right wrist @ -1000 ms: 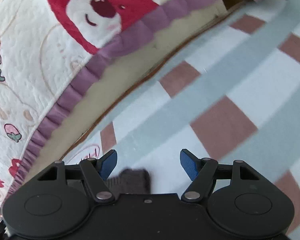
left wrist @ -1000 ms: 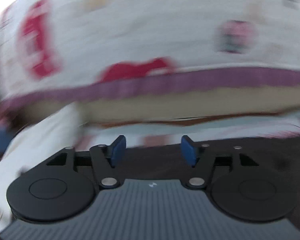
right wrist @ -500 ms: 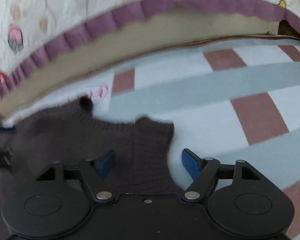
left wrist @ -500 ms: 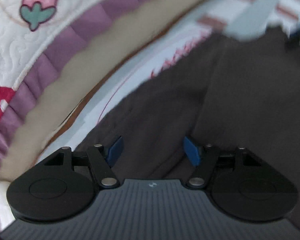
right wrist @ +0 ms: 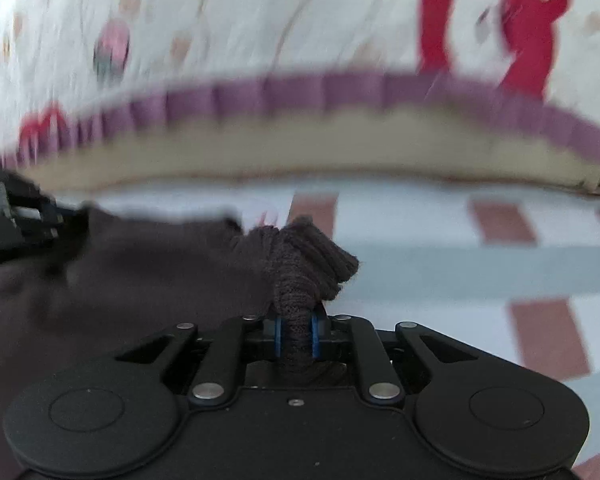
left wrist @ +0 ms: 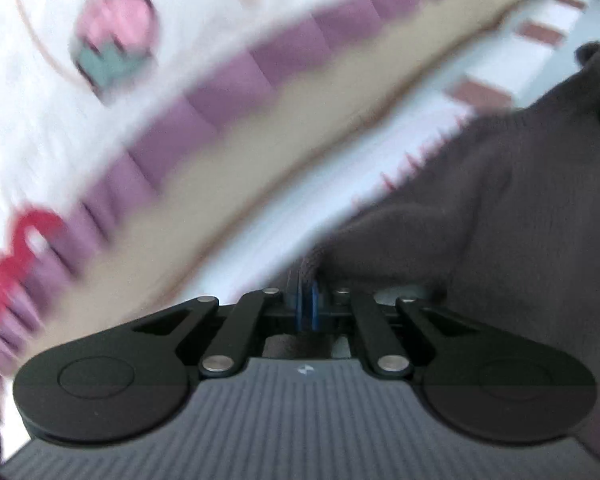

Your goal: Fold clothes

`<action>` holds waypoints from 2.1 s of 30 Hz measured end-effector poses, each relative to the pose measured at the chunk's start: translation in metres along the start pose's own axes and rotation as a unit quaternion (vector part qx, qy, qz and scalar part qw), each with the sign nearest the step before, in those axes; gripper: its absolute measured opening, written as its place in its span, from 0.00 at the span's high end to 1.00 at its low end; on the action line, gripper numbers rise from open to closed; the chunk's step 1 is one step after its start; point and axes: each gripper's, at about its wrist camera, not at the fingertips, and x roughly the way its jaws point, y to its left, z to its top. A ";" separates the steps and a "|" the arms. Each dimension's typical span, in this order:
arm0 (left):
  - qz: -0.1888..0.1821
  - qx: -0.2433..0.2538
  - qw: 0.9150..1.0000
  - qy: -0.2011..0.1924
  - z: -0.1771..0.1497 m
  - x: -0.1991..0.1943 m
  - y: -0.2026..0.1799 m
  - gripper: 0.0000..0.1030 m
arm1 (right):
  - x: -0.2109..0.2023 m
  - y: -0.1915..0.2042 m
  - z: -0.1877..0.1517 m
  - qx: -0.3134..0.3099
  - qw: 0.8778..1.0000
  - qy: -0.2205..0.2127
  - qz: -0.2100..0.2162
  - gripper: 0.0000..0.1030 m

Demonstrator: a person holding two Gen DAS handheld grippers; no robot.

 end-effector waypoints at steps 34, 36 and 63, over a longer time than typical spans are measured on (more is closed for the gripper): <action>0.003 -0.227 0.973 0.030 -0.069 -0.124 0.016 0.40 | -0.068 -0.153 -0.048 0.431 0.900 0.050 0.039 0.43; 0.013 -0.244 0.969 0.046 -0.099 -0.134 0.017 0.40 | -0.067 -0.150 -0.054 0.429 0.900 0.062 0.040 0.43; 0.018 -0.383 0.917 0.112 -0.270 -0.246 0.077 0.39 | -0.082 -0.103 -0.038 0.224 0.951 0.051 -0.205 0.57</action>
